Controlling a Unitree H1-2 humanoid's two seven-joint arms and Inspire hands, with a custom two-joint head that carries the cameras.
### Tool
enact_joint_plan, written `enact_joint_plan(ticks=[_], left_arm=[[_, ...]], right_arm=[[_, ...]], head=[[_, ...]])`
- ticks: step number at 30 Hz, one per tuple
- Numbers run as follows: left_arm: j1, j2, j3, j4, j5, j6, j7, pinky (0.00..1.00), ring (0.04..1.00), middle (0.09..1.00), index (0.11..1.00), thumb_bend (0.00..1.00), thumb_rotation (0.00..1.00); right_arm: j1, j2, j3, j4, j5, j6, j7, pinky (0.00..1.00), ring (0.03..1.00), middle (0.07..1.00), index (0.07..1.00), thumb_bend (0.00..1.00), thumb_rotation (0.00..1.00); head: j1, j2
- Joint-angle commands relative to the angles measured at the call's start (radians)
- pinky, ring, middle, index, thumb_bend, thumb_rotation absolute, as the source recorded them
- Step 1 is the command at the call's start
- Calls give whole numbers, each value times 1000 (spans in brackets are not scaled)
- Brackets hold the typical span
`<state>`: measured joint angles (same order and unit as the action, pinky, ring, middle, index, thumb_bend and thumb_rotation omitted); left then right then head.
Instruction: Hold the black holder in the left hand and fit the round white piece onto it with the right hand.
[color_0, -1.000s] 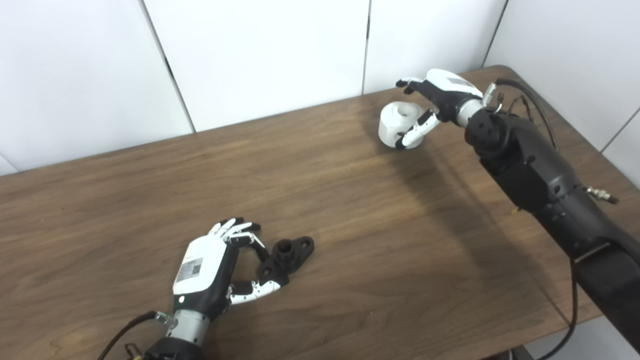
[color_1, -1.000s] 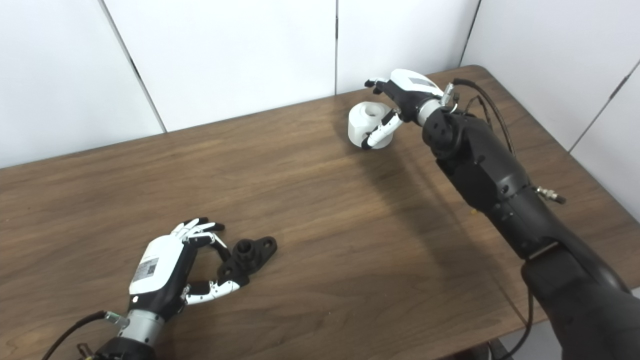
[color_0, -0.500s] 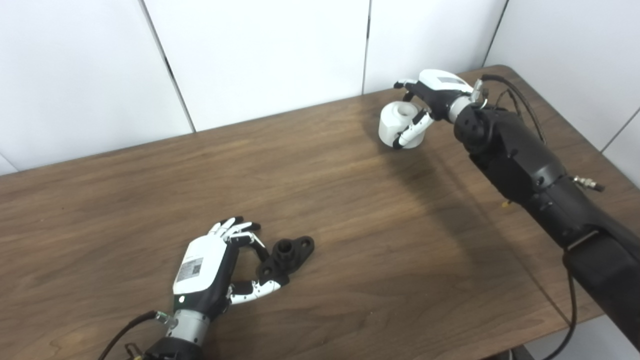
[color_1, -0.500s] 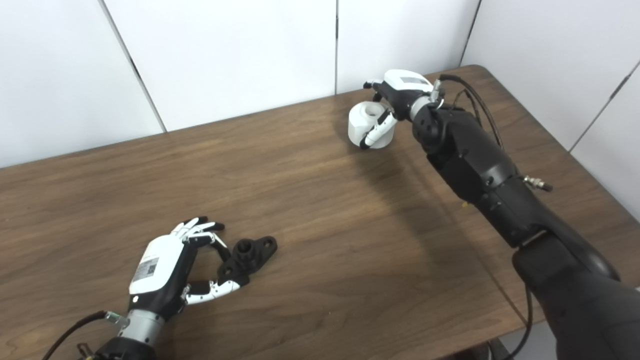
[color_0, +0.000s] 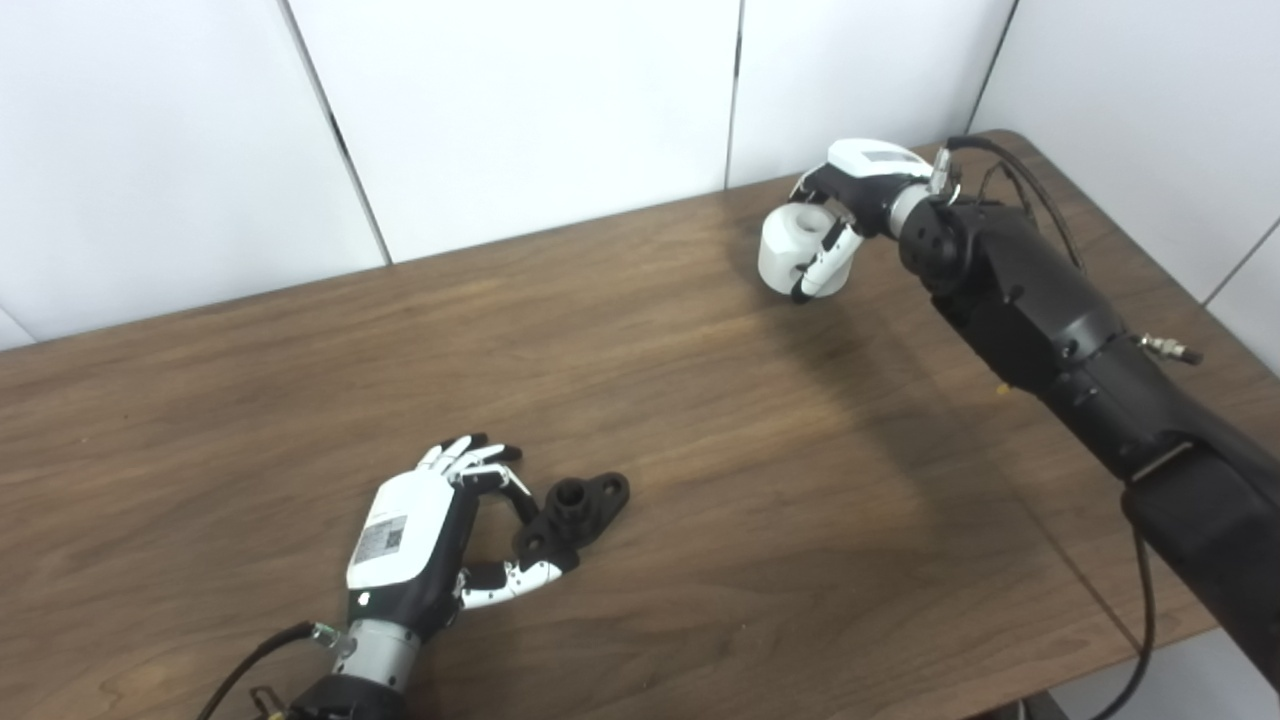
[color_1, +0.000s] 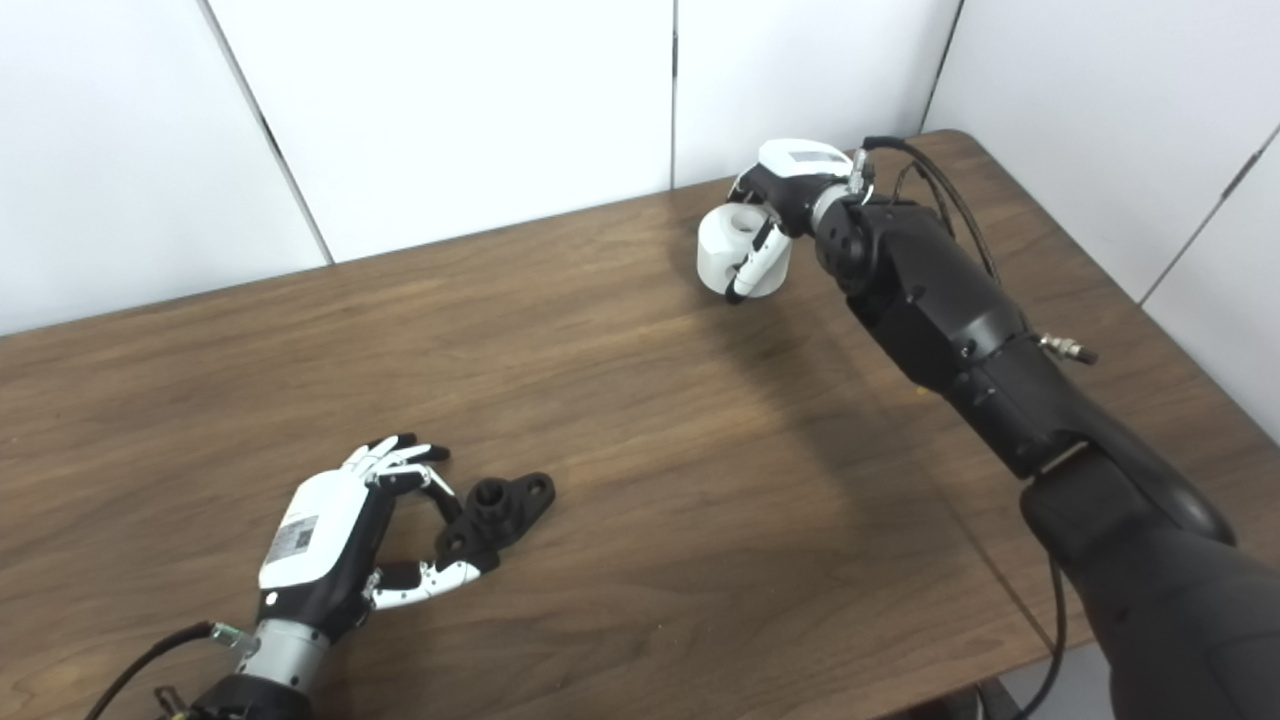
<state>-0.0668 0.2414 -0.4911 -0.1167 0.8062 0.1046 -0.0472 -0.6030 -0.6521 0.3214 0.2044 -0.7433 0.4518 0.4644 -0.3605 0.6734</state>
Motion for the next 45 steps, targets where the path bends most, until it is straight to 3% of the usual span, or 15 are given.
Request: enact_joint_plan(ticks=[1,21,28,38,45], left_arm=[[70,30,-38,80,55,103,-135,932,913,807,486,520,55],[73,32,-35,66,49,107,-138,924,908,804,487,520,56],[75,31,-35,57,54,111,-146,928,910,805,486,520,56],[72,26,-40,56,56,121,-148,931,913,806,486,520,56],[70,28,-47,52,56,125,-151,925,909,805,486,520,56]], right_arm=[[-59,-46,-12,-21,-29,4,1,782,865,758,723,927,257],[-51,-47,-22,-26,-53,9,34,757,847,755,721,919,260],[-50,-46,-19,-30,-59,8,33,719,759,681,693,911,261],[-58,-44,-17,-28,-55,6,39,695,753,682,687,918,282],[-67,-43,-11,-26,-59,5,42,689,788,733,697,932,301]], head=[[-1,2],[-6,16],[-7,21],[-2,23],[1,25]])
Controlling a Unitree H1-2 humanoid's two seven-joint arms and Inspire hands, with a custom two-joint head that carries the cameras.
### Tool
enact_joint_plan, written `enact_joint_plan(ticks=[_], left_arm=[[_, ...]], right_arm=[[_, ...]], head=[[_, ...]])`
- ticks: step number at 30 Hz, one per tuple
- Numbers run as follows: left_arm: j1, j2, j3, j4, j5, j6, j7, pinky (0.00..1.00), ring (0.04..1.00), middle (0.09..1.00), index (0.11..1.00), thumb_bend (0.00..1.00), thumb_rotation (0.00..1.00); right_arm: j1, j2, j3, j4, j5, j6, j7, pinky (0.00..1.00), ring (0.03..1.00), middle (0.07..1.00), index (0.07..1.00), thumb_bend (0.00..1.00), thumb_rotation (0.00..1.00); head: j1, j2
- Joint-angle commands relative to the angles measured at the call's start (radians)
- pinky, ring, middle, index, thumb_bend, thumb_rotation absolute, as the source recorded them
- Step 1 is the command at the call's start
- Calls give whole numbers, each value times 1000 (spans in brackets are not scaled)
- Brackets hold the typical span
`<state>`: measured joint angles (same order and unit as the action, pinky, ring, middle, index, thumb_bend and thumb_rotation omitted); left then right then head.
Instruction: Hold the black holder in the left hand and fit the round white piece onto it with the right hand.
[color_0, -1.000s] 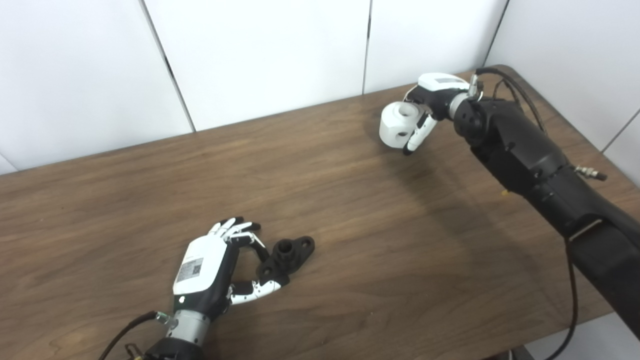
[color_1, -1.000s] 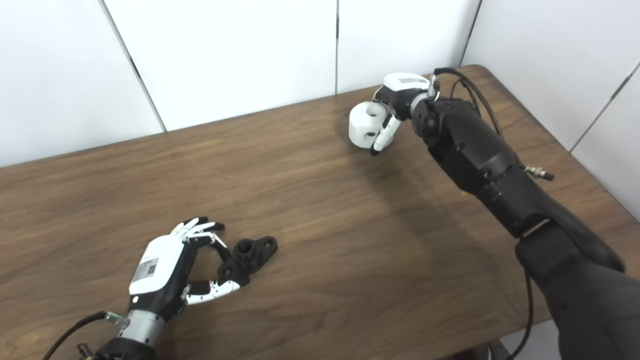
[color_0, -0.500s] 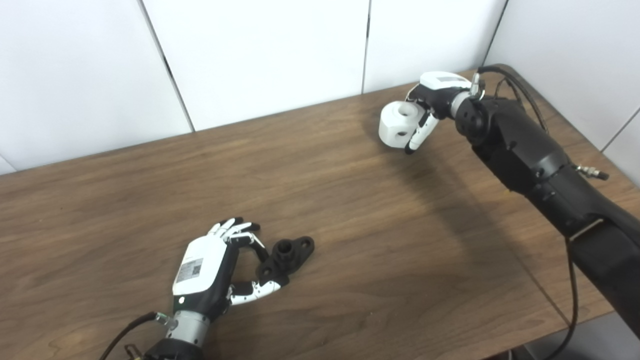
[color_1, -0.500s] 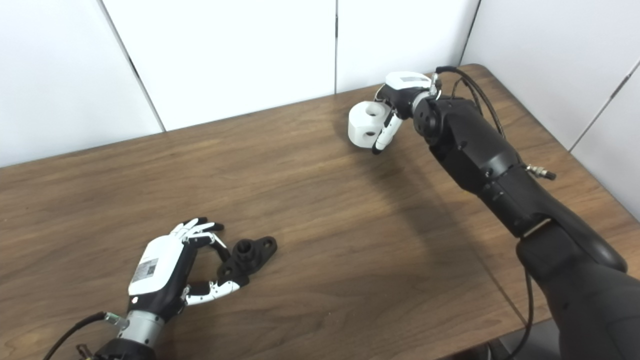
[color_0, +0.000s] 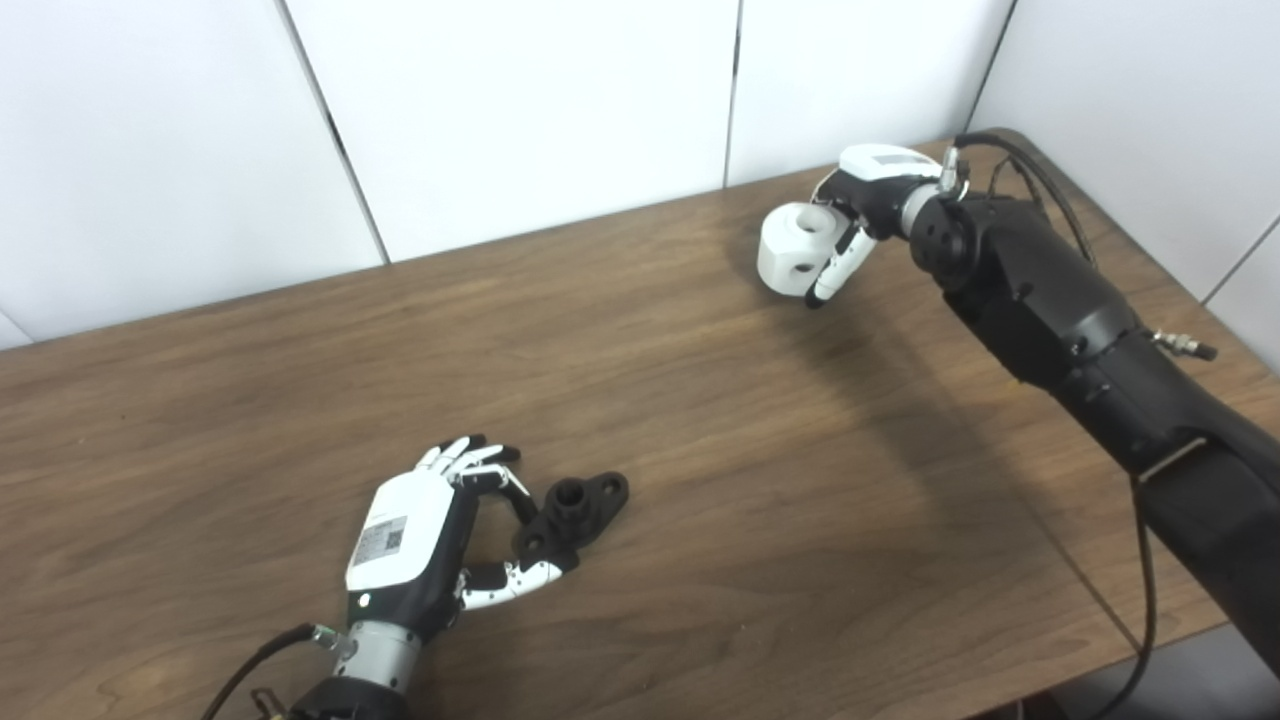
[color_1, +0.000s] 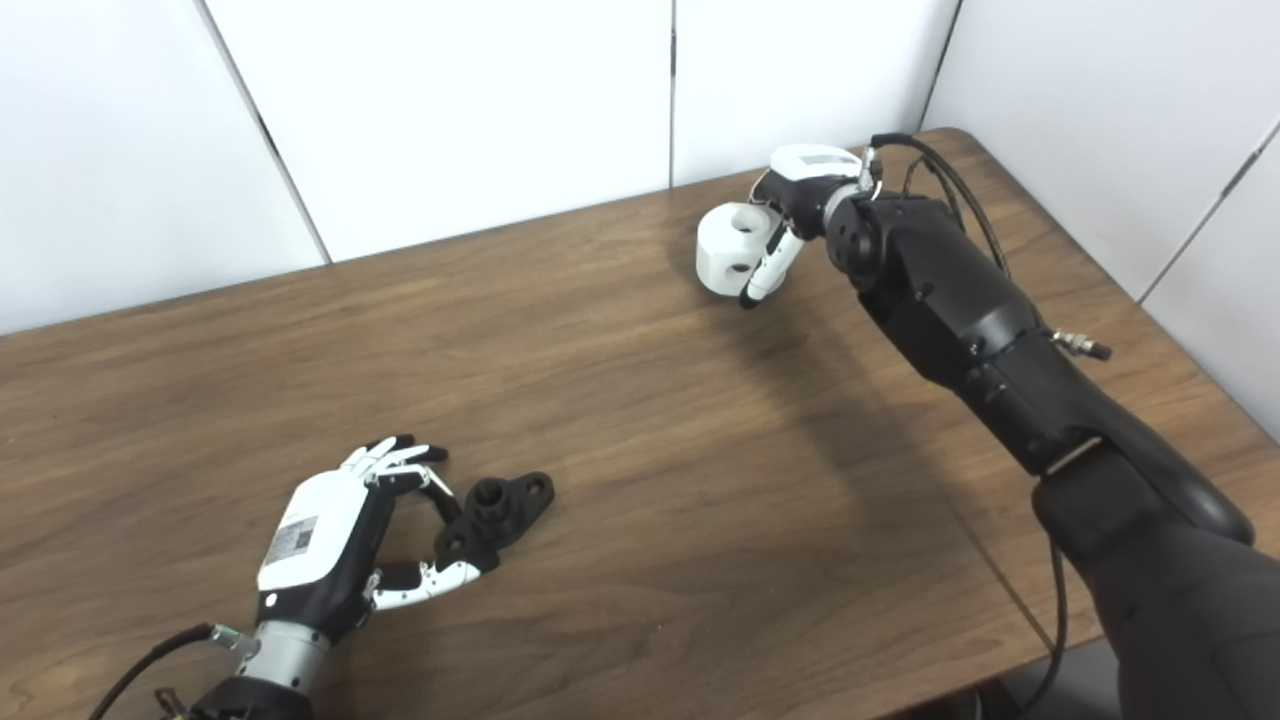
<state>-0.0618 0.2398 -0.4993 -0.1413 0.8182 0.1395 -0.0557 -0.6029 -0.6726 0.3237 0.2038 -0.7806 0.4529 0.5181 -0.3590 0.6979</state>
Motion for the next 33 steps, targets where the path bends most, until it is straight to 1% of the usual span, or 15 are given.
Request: enact_joint_plan(ticks=[1,11,25,33], left_arm=[[65,30,-40,76,46,92,-143,924,909,806,486,519,56],[63,29,-45,75,51,97,-148,926,911,809,486,520,56],[66,27,-49,72,52,95,-146,920,912,810,486,520,56],[65,27,-50,77,51,90,-141,921,913,808,486,520,56]], right_arm=[[-68,-22,-12,-26,-22,3,-10,692,791,734,698,932,302],[-62,-14,-13,-23,-25,-6,-35,734,825,743,735,938,293],[-69,-3,-18,-15,-17,-22,-60,736,813,730,725,945,277],[-78,-1,-7,-16,-29,-16,-46,734,813,725,728,932,285]], head=[[0,-1],[4,-1],[7,1],[7,1]])
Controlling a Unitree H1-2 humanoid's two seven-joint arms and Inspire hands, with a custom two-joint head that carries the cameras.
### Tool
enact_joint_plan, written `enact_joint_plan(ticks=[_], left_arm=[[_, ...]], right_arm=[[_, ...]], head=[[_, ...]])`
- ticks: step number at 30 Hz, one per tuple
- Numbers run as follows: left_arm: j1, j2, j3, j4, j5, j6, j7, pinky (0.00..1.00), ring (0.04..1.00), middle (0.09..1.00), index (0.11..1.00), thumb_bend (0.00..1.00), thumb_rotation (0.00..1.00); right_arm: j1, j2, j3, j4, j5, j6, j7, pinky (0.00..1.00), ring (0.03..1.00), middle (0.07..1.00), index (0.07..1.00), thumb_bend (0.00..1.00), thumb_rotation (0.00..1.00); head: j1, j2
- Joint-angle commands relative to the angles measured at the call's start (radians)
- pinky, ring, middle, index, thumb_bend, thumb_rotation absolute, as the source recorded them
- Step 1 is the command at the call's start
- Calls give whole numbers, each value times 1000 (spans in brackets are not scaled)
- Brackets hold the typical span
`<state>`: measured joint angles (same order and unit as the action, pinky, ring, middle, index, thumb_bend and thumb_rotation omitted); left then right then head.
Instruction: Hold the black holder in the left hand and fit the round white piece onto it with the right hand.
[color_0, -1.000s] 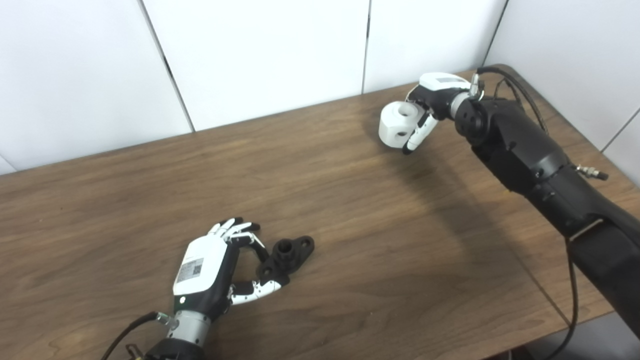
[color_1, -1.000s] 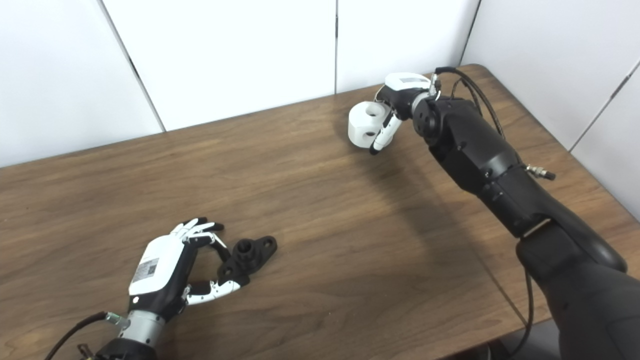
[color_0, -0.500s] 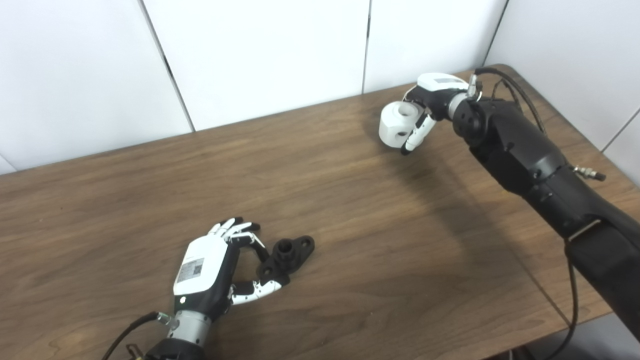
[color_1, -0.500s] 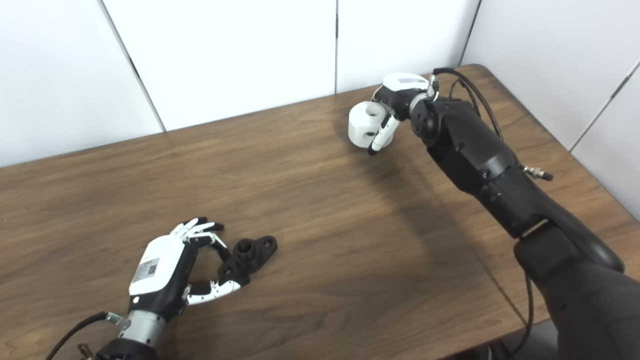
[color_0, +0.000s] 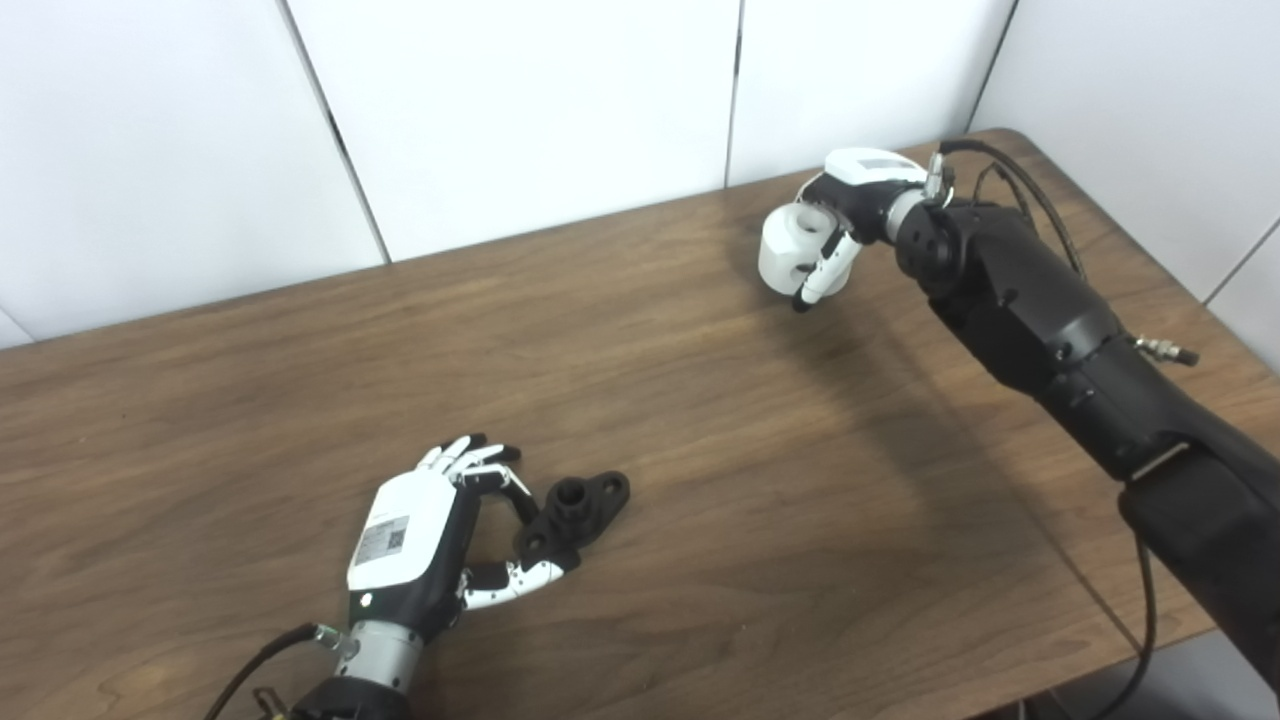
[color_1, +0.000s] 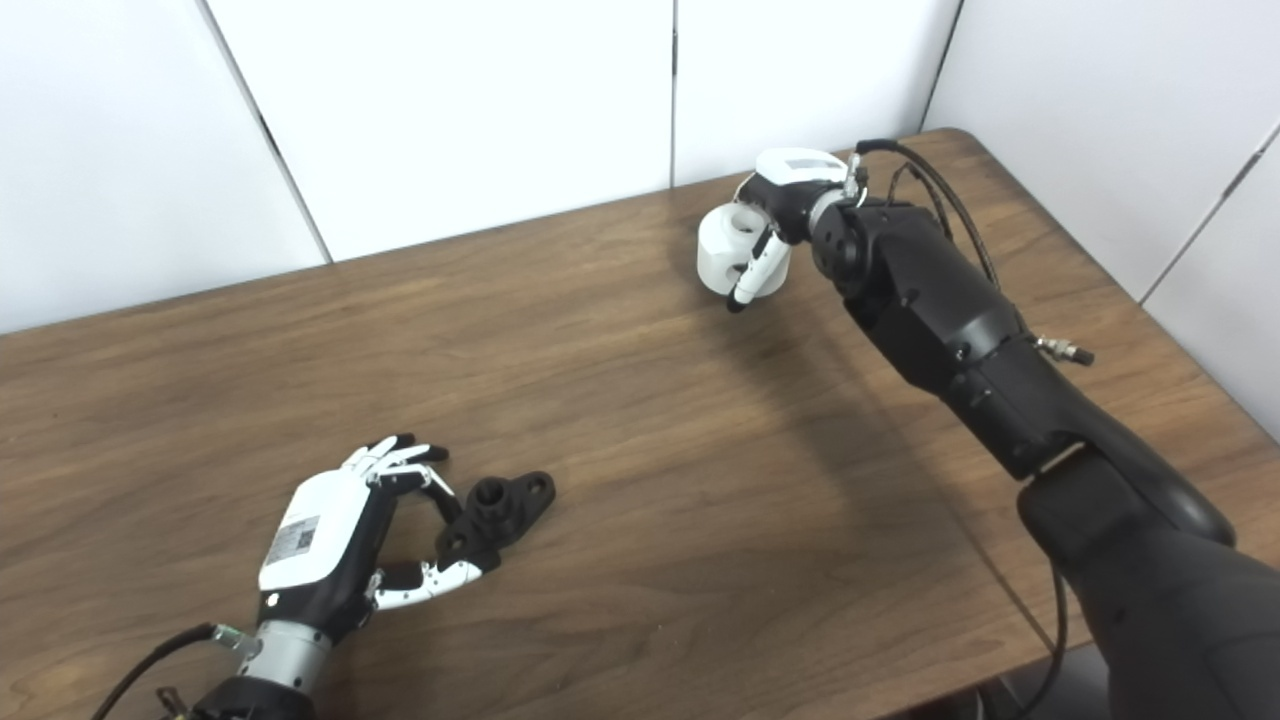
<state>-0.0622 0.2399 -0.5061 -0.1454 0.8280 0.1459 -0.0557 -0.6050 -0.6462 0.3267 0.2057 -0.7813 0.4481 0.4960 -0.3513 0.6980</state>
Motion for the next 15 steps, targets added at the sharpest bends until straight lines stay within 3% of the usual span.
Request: enact_joint_plan(ticks=[1,15], left_arm=[[66,26,-42,82,38,83,-139,921,913,808,486,520,55],[63,23,-48,74,47,94,-149,925,916,809,486,520,56]], right_arm=[[-77,-27,-10,-17,-28,-11,-25,732,810,723,727,932,284],[-89,-32,0,-14,-30,-10,-10,730,786,683,712,928,255]], head=[[0,1],[1,7]])
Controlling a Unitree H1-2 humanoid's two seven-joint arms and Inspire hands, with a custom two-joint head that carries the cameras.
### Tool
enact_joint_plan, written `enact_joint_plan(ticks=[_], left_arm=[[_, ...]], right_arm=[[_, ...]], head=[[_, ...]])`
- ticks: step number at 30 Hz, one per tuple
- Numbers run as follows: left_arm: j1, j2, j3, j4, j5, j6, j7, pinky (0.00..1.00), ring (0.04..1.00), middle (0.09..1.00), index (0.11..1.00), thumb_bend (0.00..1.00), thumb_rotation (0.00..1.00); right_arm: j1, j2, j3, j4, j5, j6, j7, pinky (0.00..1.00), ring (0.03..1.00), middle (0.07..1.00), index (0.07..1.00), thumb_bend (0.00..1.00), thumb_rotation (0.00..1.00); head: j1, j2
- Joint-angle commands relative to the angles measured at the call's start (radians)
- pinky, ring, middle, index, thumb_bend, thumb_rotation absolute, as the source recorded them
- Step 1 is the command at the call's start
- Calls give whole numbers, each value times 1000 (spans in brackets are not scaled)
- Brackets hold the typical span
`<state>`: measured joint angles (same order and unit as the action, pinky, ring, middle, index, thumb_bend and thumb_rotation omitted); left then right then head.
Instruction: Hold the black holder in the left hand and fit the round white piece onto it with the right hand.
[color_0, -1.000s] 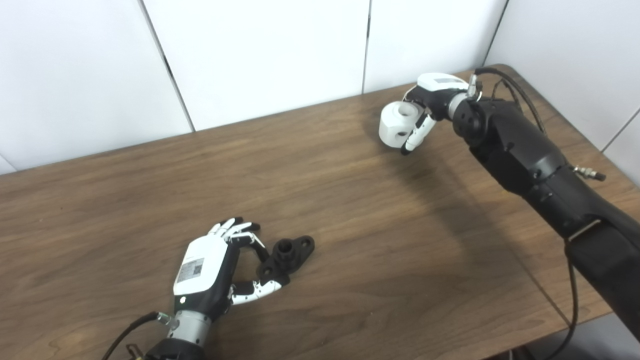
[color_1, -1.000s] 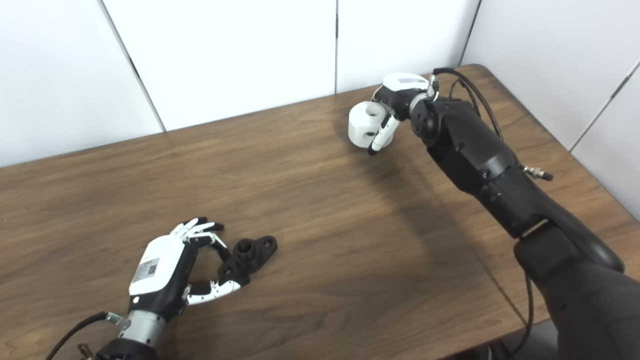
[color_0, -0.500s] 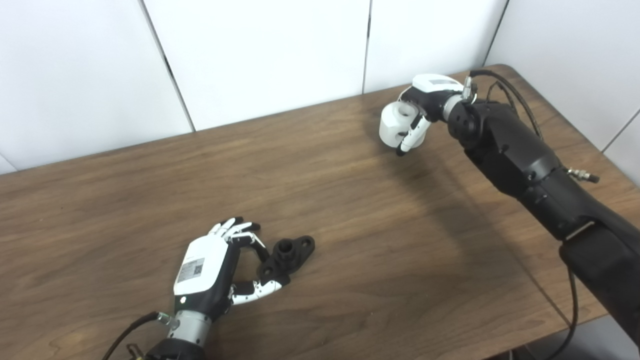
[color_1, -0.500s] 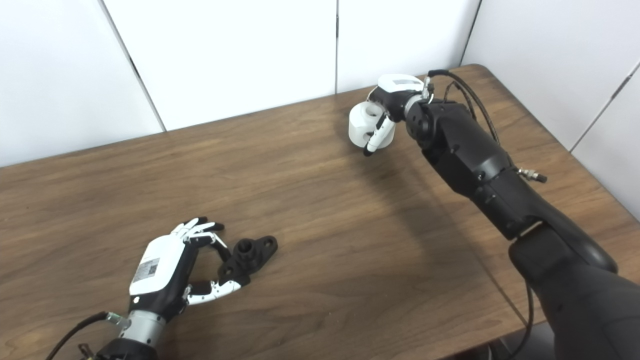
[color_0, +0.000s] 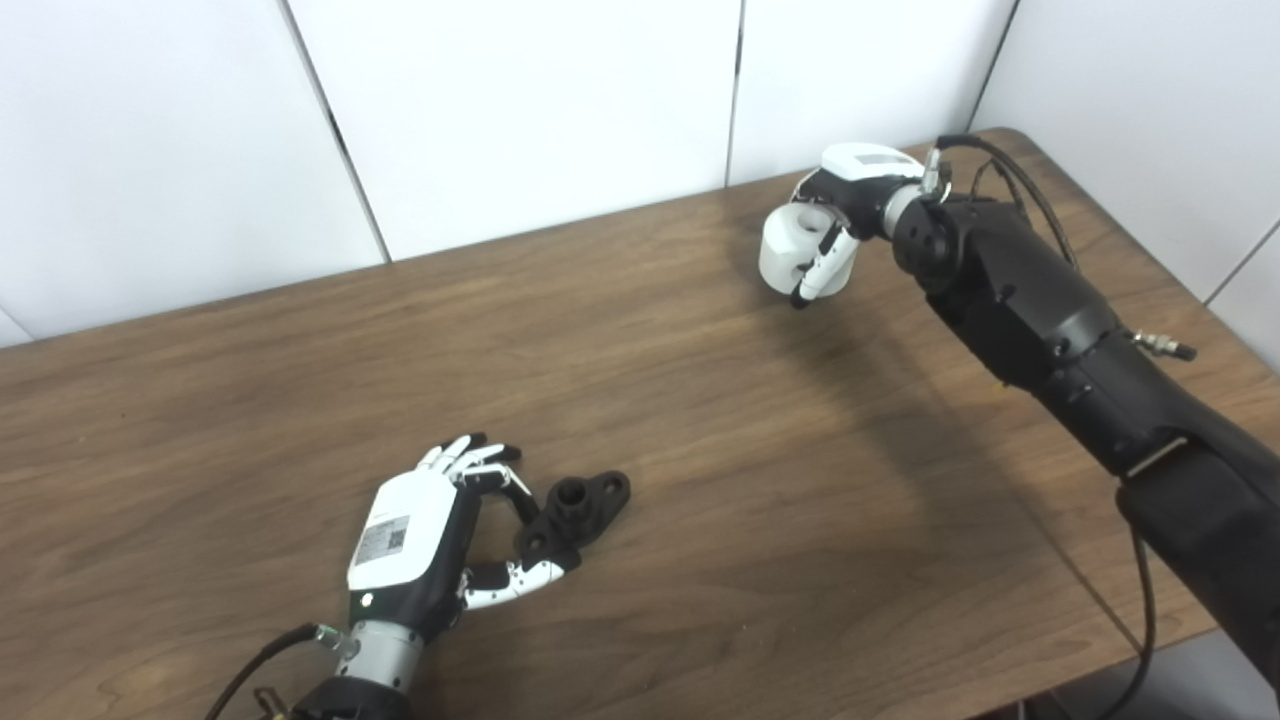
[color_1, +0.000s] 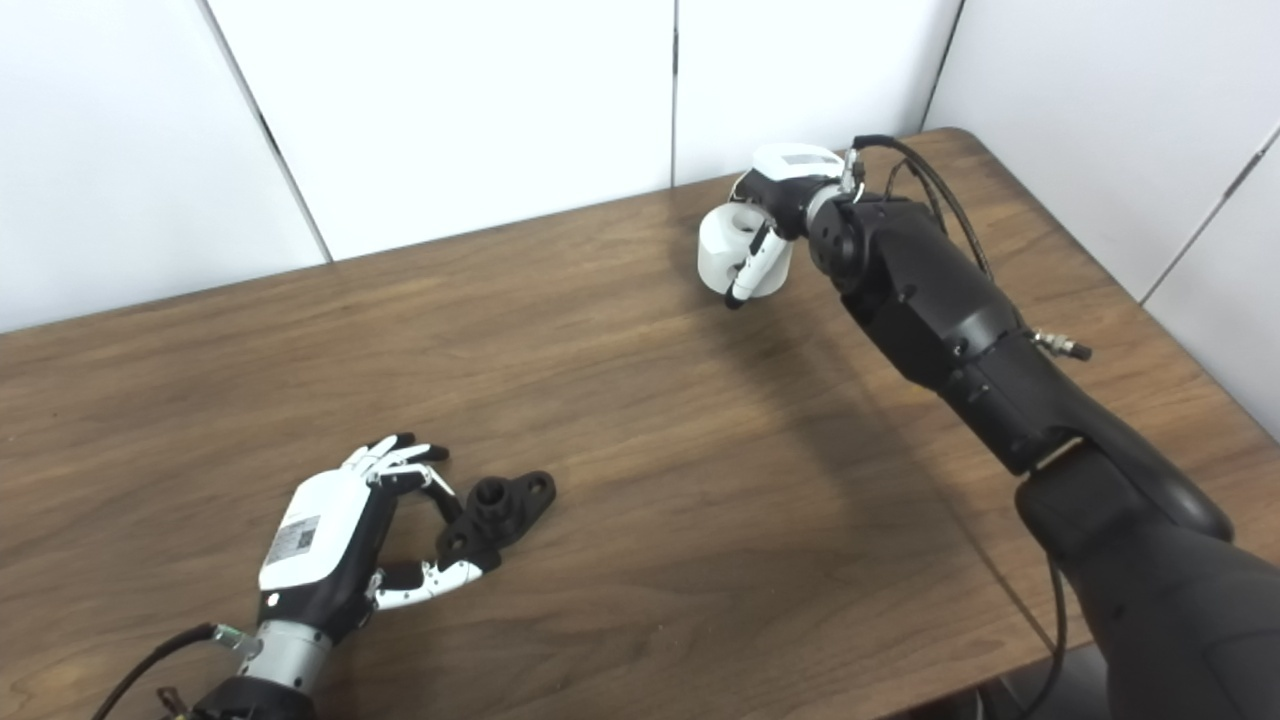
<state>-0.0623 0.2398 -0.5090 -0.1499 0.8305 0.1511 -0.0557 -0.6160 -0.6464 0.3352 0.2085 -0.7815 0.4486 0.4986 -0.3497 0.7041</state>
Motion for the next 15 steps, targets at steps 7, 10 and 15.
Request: enact_joint_plan(ticks=[7,10,15], left_arm=[[62,21,-45,82,39,87,-144,926,914,808,486,520,55],[61,20,-46,81,42,92,-147,927,915,809,486,520,56],[60,21,-49,81,44,93,-149,925,915,809,485,520,56]], right_arm=[[-82,-36,0,-22,-48,-5,-7,563,594,528,614,883,182],[-71,-30,-14,-33,-43,-9,-27,230,274,321,512,600,145],[-61,-28,-17,-46,-54,-7,-36,91,146,229,484,526,128]], head=[[0,2],[0,2],[0,5]])
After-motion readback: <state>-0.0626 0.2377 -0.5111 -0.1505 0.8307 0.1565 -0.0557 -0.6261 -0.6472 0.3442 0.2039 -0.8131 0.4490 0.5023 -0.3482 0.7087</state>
